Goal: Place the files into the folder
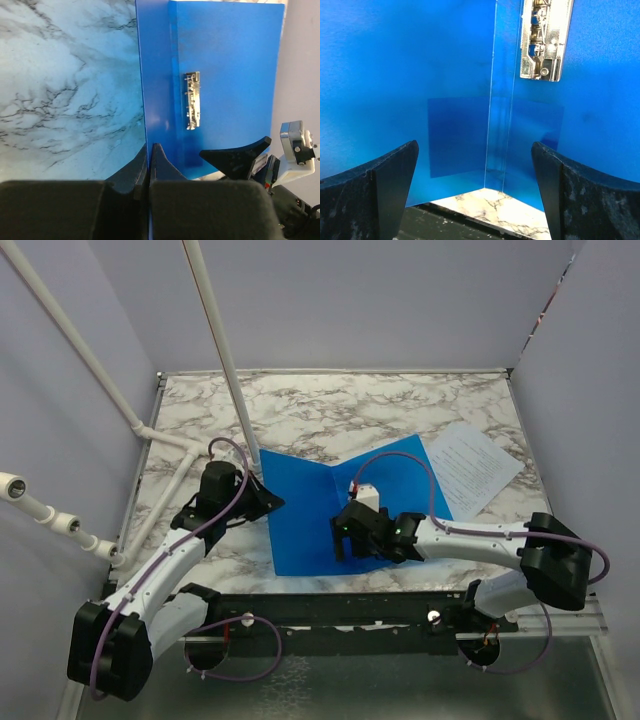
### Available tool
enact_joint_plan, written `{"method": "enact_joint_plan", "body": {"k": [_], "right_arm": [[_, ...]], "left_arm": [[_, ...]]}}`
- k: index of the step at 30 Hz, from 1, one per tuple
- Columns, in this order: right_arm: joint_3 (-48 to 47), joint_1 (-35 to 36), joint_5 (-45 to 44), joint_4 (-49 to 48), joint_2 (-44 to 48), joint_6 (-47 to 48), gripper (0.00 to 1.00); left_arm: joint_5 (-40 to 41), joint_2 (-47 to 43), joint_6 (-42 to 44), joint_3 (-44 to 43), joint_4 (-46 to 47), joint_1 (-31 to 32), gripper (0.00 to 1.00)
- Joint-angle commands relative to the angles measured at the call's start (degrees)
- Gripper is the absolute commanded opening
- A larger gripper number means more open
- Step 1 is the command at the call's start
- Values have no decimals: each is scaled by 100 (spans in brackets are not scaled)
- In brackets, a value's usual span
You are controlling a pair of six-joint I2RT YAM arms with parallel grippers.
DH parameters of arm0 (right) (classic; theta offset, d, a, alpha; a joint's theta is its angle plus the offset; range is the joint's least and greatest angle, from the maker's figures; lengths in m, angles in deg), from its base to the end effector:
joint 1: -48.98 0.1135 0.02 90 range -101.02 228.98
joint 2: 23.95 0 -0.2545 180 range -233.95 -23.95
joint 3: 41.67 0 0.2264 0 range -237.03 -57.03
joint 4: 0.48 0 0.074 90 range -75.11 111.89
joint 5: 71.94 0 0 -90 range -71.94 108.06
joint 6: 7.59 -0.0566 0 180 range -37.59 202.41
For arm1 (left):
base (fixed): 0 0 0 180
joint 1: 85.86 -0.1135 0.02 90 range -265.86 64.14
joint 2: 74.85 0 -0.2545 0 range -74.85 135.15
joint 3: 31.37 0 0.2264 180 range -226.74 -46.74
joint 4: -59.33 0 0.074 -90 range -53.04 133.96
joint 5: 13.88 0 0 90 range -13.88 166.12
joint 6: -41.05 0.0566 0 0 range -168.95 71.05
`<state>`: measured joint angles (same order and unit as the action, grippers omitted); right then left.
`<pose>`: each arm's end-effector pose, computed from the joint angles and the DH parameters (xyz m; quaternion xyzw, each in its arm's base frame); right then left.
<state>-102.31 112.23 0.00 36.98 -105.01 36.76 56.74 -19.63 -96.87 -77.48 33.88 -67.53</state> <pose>0.1330 0.2248 0.1777 -0.1023 0.9445 0.1346 0.2816 0.1871 -0.0818 0.2144 -0.1471 0.8637 -0.3753 0.3026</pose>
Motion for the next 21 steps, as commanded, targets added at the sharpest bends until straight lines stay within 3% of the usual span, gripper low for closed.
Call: {"method": "enact_joint_plan", "body": {"k": [1, 6, 9, 10, 13, 16, 21], "right_arm": [[105, -49, -39, -90, -329, -133, 100], [188, -49, -79, -79, -584, -172, 100], [286, -48, -89, -108, -666, -199, 100], [305, -49, -104, -105, -704, -206, 100], [393, -49, -146, -83, -814, -240, 100], [453, -49, -186, -66, -918, -271, 100], [450, -49, -266, -11, -1098, -270, 100]], "left_arm": [[307, -88, 173, 187, -387, -37, 0], [485, 25, 158, 272, -620, -33, 12], [586, 62, 105, 260, -774, -39, 28], [608, 86, 100, 231, -840, -43, 35], [932, 140, 169, 34, -1261, -45, 69], [1283, 152, 371, -209, -1676, -48, 85], [1616, 91, 518, -562, -2085, -48, 93]]}}
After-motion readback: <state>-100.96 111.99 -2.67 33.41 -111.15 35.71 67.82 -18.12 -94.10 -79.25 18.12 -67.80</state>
